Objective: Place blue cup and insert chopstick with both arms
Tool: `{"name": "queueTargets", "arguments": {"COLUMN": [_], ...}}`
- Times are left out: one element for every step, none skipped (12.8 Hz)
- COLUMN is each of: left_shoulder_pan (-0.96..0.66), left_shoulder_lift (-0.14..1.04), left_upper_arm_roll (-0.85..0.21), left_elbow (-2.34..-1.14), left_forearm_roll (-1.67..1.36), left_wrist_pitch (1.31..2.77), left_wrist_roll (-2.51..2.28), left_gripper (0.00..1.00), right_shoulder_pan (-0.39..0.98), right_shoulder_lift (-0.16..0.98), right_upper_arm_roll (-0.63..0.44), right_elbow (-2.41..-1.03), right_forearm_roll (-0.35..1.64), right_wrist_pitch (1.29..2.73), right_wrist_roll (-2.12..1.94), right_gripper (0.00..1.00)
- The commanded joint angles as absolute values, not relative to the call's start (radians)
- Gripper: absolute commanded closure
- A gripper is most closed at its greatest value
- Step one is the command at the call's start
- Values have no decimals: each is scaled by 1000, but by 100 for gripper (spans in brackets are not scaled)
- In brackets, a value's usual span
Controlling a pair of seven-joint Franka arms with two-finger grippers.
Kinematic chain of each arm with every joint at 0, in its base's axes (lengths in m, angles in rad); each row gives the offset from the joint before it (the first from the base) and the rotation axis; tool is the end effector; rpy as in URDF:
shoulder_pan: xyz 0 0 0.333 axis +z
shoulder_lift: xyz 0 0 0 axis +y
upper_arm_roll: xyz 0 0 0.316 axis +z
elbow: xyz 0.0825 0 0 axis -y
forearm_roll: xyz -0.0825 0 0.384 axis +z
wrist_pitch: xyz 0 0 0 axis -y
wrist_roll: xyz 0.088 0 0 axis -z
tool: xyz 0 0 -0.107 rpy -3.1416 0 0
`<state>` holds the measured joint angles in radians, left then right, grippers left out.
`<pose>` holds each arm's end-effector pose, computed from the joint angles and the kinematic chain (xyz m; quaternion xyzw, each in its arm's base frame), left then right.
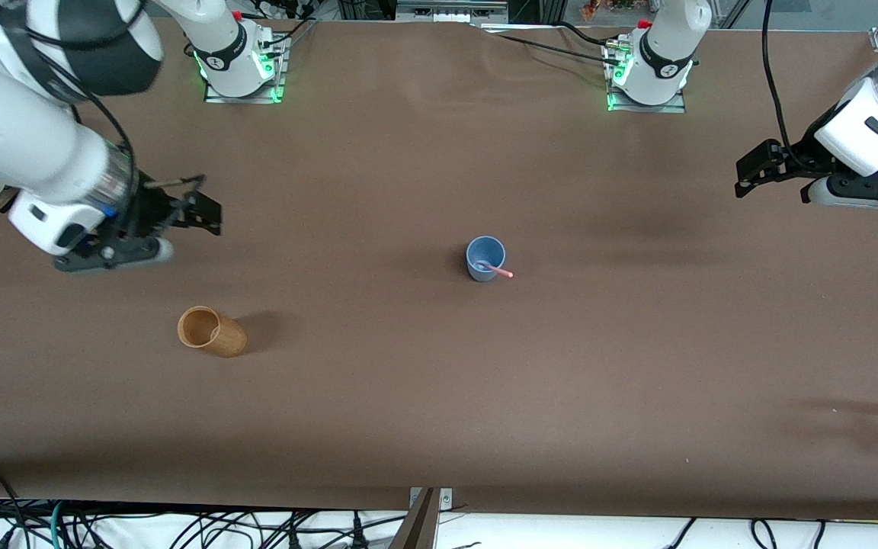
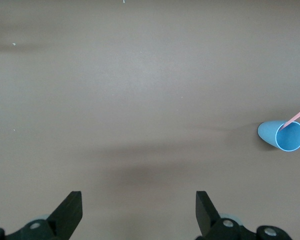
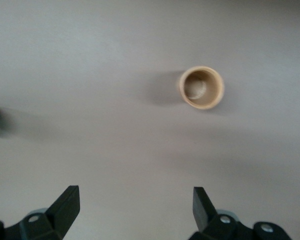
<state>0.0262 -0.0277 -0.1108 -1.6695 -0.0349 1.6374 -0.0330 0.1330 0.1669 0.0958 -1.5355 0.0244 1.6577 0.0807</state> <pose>0.5478 -0.0508 0.5988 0.9996 -0.0246 -0.0032 0.0157 0.5929 0.1362 0.5520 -0.9970 -0.0721 0.0248 0.0165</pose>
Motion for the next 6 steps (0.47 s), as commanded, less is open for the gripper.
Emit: {"name": "queueTargets", "arguments": {"left_shoulder_pan": [25,23,23,25,25,25], "left_shoulder_lift": [-18,-18,-17,-17,-18,-18], "left_upper_arm_roll": [-110,-110,-112,-112,-110,-110], "left_elbow": [-1652,-1652,-1652,-1652,-1652,-1652], "left_forearm_roll": [-9,-9,-9,-9,-9,-9], "left_wrist_pitch": [1635,1635,1635,1635,1635,1635], "left_wrist_roll": [-14,-15,-15,-15,-14,-15], "left_gripper": [0,0,0,0,0,0], "right_shoulder_pan": [130,130,130,130,130,129], "right_shoulder_lift": [81,77,71,69,66,66], "right_upper_arm_roll": [104,104,104,104,104,104], "right_elbow": [-1614,-1615,-1615,-1615,-1615,-1617], "right_forearm_roll": [-15,-15,-15,-15,-14,-14], "right_wrist_pitch": [1646,1646,1643,1637,1637,1635], "right_wrist_roll": [75,74,72,72,71,69], "right_gripper": [0,0,0,0,0,0]}}
